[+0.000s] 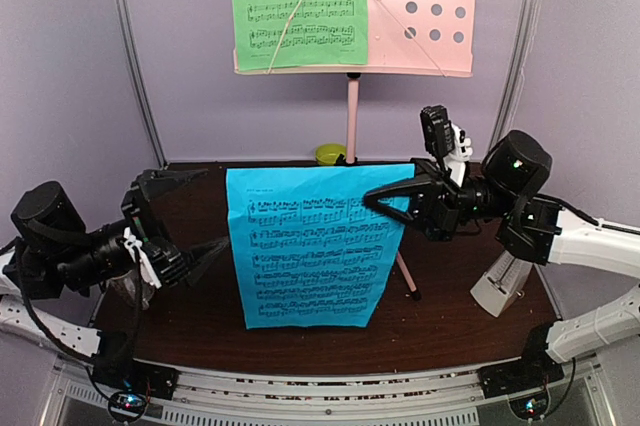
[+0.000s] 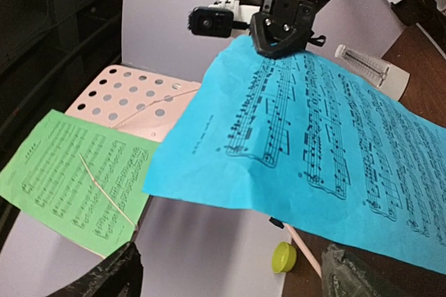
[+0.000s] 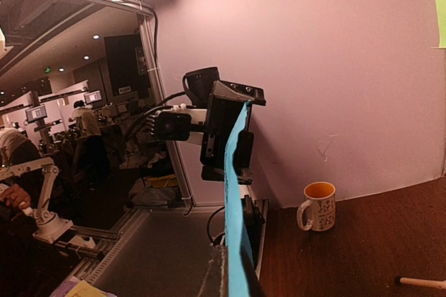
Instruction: Set up the instrument practice props
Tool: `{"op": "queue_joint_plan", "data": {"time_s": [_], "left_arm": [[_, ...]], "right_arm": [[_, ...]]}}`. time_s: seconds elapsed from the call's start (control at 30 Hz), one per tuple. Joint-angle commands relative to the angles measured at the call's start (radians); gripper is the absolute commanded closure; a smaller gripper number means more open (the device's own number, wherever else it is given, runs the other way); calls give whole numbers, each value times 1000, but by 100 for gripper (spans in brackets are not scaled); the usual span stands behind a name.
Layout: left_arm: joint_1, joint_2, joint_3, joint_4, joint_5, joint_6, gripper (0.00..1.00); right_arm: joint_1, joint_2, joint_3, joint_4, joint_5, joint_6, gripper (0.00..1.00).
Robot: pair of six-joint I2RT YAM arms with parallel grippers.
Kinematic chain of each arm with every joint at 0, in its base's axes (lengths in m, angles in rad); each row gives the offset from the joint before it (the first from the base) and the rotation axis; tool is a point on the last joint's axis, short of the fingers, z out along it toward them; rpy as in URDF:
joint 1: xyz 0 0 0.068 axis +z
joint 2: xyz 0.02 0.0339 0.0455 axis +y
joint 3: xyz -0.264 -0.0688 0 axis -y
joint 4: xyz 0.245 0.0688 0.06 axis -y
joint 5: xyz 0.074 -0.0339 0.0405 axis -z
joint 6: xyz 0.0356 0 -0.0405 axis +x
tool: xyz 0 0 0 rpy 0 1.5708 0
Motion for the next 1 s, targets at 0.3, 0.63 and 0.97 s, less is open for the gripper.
{"op": "queue_joint_plan", "data": {"time_s": [0.3, 0.63, 0.97], "left_arm": [[118, 28, 35, -35, 159, -747, 7], [255, 232, 83, 73, 360, -1041, 11], [286, 349, 76, 256, 479, -1118, 38]], "right_arm": [[-4, -86, 82, -331, 120, -285, 100], [-13, -126, 114, -362, 167, -317, 100], [-52, -177, 113, -350, 232, -317, 100]]}}
